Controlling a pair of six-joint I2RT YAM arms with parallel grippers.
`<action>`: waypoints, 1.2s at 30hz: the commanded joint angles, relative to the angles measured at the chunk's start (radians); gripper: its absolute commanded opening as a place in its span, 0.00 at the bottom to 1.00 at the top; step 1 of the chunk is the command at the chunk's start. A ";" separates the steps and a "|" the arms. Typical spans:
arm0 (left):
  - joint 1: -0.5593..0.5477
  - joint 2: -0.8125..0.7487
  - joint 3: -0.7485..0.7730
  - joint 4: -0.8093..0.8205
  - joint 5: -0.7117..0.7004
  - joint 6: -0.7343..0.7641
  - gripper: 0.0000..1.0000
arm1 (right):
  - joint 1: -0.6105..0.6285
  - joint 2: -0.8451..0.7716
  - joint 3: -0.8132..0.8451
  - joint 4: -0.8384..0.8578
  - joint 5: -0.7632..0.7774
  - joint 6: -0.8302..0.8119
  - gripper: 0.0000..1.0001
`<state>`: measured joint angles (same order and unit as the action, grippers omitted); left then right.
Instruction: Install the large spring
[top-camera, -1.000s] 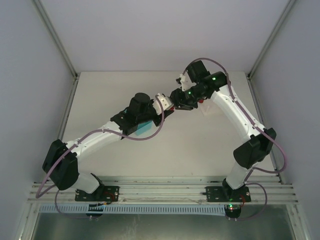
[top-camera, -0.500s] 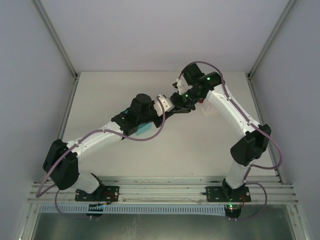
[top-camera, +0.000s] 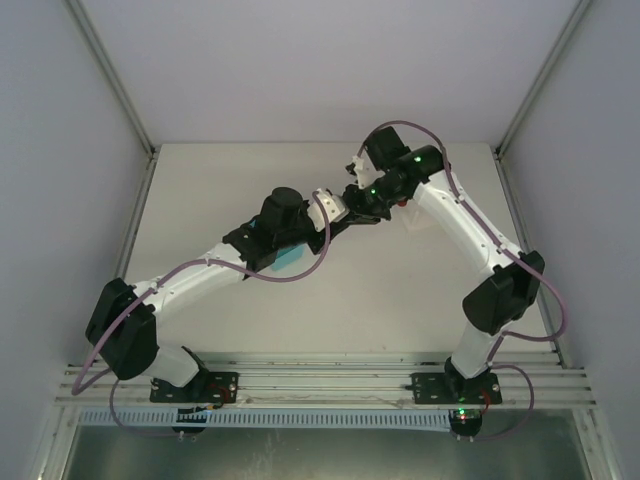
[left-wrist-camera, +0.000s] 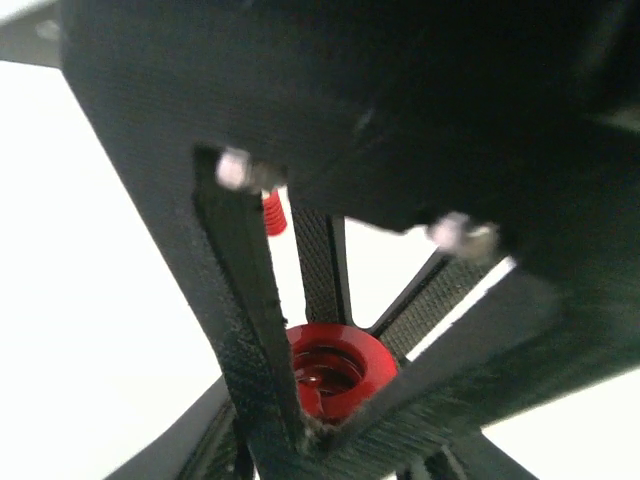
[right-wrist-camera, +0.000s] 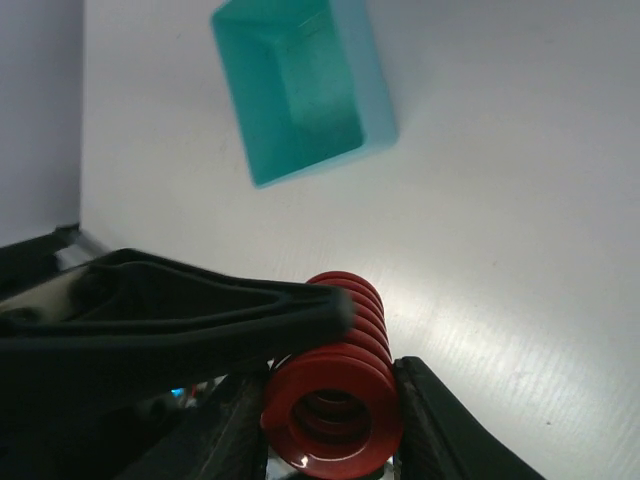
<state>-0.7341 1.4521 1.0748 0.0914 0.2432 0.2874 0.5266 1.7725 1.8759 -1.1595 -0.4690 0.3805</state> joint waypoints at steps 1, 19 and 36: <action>-0.016 -0.020 -0.009 0.099 0.004 -0.032 0.44 | 0.002 -0.043 -0.026 0.032 0.107 0.049 0.00; 0.036 -0.104 -0.023 -0.011 -0.185 -0.341 0.99 | -0.276 -0.154 -0.226 0.157 0.583 0.061 0.00; 0.148 -0.240 -0.085 -0.092 -0.355 -0.540 0.99 | -0.395 0.079 -0.163 0.273 0.547 0.081 0.00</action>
<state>-0.5900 1.2438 1.0229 0.0235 -0.0689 -0.2131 0.1337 1.8275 1.6566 -0.8986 0.0814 0.4500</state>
